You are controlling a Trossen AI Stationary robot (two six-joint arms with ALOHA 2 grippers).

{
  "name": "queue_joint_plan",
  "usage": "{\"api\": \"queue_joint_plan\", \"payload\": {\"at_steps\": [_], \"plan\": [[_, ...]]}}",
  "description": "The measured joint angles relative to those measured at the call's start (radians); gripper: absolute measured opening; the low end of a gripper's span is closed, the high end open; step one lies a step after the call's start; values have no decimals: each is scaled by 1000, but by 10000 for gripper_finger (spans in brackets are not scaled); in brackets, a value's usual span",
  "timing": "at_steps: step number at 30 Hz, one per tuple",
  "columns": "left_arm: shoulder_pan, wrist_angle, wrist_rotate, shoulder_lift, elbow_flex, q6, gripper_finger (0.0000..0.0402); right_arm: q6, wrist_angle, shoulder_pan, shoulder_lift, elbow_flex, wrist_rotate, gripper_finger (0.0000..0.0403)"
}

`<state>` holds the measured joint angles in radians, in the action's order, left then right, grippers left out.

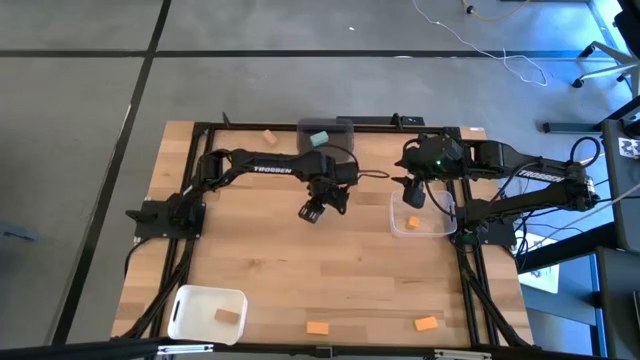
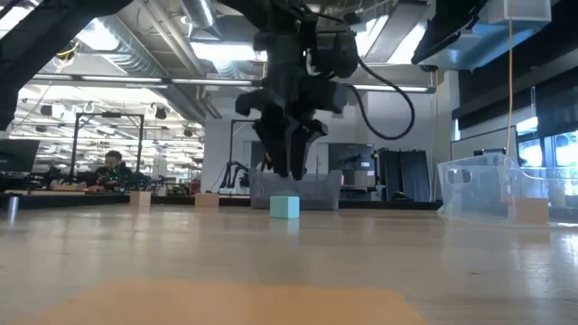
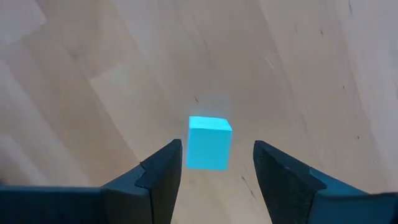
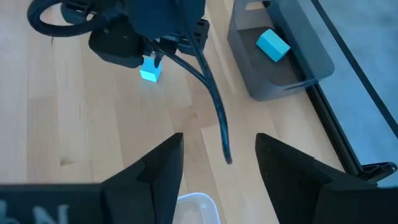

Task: Sort & place blocks by color
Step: Put the bottom blue block into the black bin

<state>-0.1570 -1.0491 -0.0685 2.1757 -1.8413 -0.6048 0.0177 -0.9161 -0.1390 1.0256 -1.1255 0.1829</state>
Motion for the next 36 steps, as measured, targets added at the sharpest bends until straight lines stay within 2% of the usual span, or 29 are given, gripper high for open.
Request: {"api": "queue_joint_plan", "payload": {"at_steps": [9,23,26,30,36], "plan": [[-5,115,48,0,107,1,189,0,-1,0,0,0,0,200],[-7,245,48,-3,233,1,187,0,-1,0,0,0,0,200],[-7,255,47,-6,245,33,174,-1,-1,0,0,0,0,200],[-6,246,48,-3,232,87,122,0,-1,0,0,0,0,200],[-10,222,51,6,179,149,119,0,-1,0,0,0,0,200]]}}
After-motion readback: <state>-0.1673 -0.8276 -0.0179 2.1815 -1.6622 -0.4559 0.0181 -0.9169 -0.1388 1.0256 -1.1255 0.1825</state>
